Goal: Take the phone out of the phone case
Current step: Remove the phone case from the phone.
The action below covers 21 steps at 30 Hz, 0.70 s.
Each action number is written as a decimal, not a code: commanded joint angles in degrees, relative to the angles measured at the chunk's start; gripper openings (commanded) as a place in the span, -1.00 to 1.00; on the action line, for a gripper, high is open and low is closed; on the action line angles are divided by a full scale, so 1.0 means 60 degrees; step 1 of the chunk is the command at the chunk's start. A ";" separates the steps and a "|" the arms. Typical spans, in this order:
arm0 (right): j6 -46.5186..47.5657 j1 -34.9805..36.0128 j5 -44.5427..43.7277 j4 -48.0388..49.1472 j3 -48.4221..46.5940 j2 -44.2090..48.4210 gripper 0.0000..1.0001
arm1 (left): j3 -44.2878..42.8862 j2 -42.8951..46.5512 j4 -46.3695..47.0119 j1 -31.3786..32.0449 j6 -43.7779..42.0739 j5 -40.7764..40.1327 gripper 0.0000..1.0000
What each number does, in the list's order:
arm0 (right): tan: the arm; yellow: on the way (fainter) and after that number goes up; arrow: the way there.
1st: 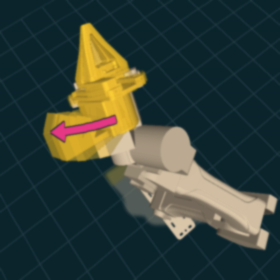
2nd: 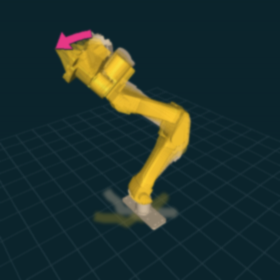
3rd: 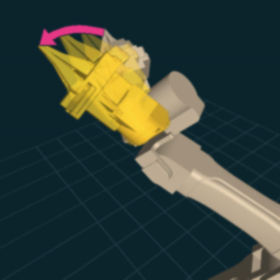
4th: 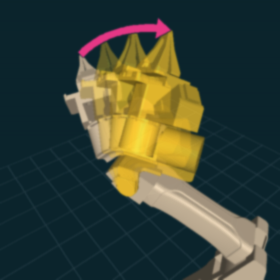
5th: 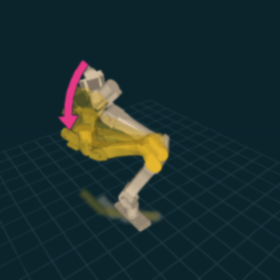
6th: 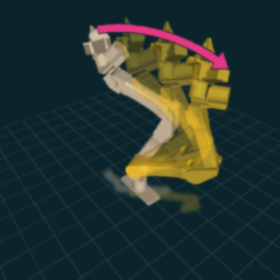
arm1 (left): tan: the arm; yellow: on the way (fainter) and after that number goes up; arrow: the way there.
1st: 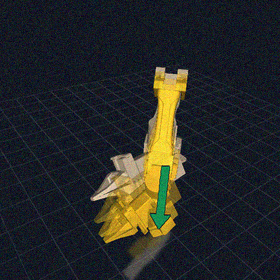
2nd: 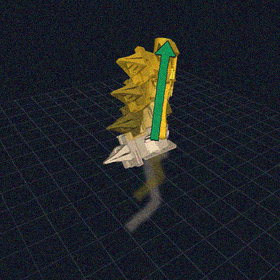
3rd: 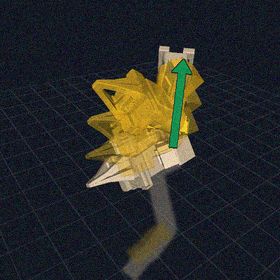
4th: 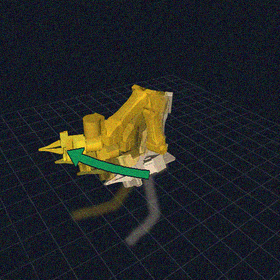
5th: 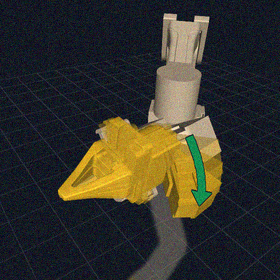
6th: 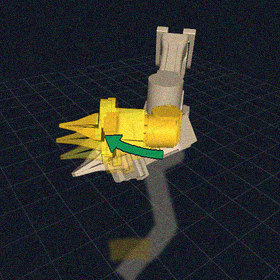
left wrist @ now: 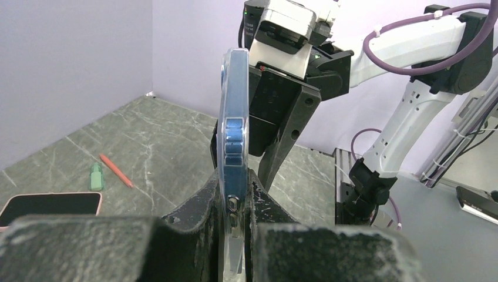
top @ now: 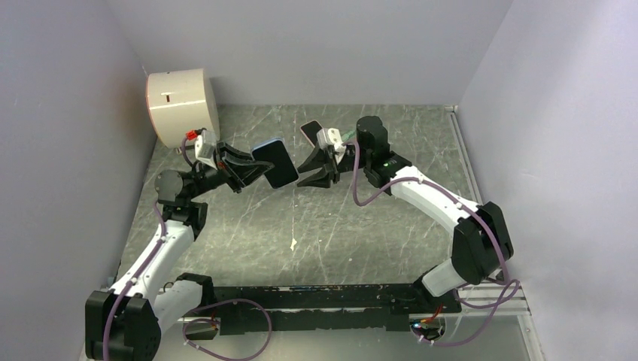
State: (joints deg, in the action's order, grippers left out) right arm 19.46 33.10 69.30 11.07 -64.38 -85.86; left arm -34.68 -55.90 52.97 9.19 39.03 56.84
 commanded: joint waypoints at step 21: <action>0.5362 0.0157 0.0245 -0.4786 -0.2119 -0.0422 -1.00 | -0.0539 -0.1090 0.1557 -0.0025 0.2493 -0.0276 -0.95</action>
State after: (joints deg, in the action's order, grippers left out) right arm 32.29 33.19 70.22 -8.19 -72.12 -88.20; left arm -34.20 -60.38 59.55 9.26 45.06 58.96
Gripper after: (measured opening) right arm 0.067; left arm 0.138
